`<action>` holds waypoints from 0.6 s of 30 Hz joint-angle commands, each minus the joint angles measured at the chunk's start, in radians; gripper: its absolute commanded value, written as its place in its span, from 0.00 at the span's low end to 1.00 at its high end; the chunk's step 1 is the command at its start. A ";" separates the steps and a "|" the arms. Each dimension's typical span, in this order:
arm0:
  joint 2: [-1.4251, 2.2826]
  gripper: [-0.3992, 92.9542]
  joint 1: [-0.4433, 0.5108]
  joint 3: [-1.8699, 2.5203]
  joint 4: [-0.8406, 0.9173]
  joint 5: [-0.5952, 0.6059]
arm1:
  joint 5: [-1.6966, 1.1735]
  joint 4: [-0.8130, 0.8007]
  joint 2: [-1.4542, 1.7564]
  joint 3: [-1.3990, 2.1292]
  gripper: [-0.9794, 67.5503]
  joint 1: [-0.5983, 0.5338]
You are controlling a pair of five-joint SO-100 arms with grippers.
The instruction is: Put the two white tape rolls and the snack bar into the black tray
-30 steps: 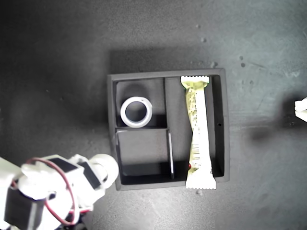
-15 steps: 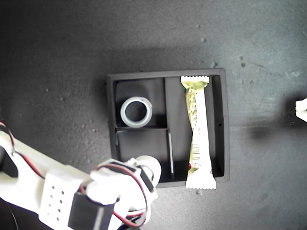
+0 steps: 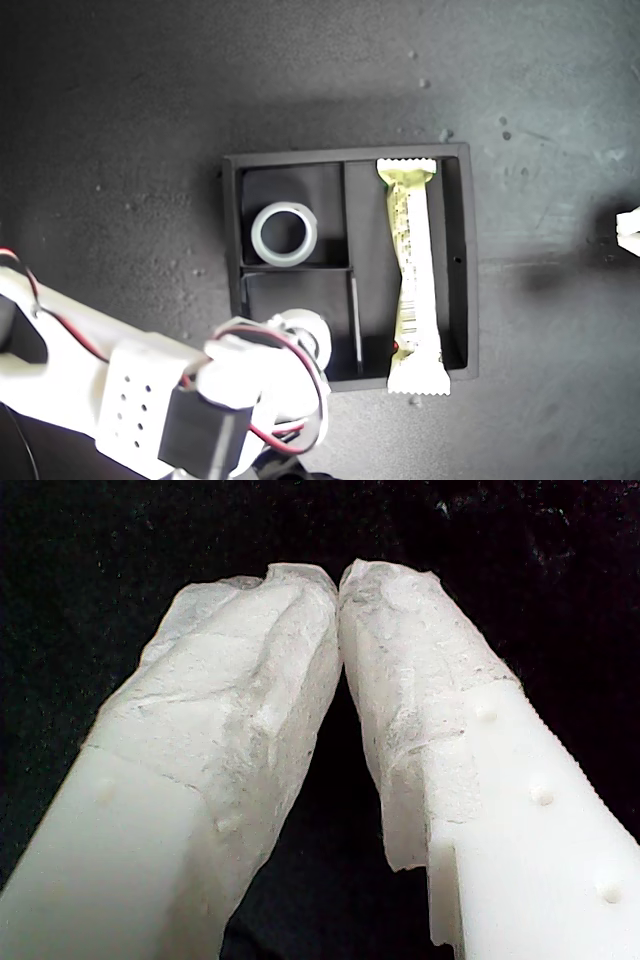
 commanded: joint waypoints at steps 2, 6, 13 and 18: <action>0.054 0.14 0.003 0.008 0.020 0.000 | 0.003 0.005 0.006 0.011 0.01 -0.011; 0.075 0.16 0.008 0.029 0.020 0.003 | 0.003 0.005 0.006 0.011 0.01 -0.012; 0.206 0.15 0.014 0.161 0.020 -0.014 | 0.003 0.005 0.006 0.011 0.01 -0.012; 0.592 0.11 -0.035 0.568 0.020 -0.060 | 0.034 0.020 0.006 0.011 0.06 -0.005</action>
